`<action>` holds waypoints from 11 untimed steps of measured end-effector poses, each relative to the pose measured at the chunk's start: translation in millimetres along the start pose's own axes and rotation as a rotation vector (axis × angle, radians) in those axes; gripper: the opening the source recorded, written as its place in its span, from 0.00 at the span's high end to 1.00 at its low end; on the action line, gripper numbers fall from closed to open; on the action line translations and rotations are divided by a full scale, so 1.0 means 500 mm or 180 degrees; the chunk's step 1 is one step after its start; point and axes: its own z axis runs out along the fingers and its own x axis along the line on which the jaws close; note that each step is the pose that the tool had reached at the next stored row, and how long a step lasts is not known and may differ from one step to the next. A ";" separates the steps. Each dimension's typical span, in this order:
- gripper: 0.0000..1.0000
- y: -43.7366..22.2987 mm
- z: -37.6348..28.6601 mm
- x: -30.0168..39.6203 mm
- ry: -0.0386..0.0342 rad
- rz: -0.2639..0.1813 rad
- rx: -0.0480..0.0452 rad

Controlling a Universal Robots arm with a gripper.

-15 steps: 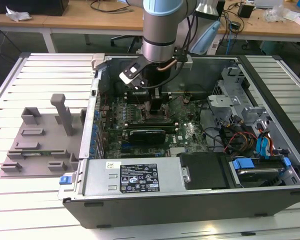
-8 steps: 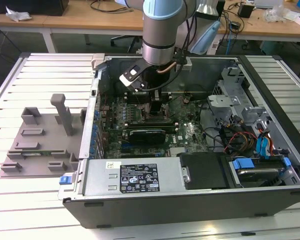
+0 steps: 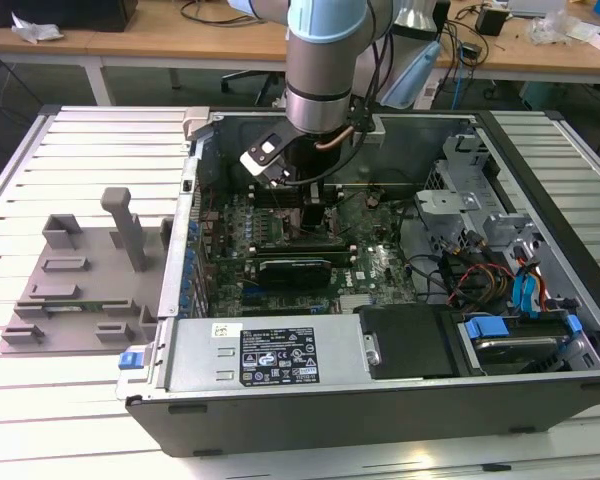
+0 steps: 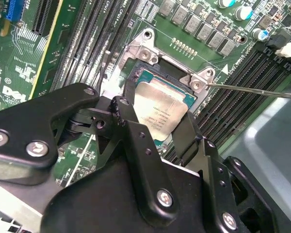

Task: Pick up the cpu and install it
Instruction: 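Place the cpu into insertion slot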

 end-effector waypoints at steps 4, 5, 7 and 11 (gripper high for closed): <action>0.45 0.000 0.003 -0.001 0.0000 0.0000 0.0000; 0.45 0.000 0.003 -0.002 0.0000 0.0000 0.0000; 0.45 0.001 0.005 -0.002 0.0000 -0.0001 0.0000; 0.45 0.004 0.009 -0.005 0.0000 0.0000 0.0000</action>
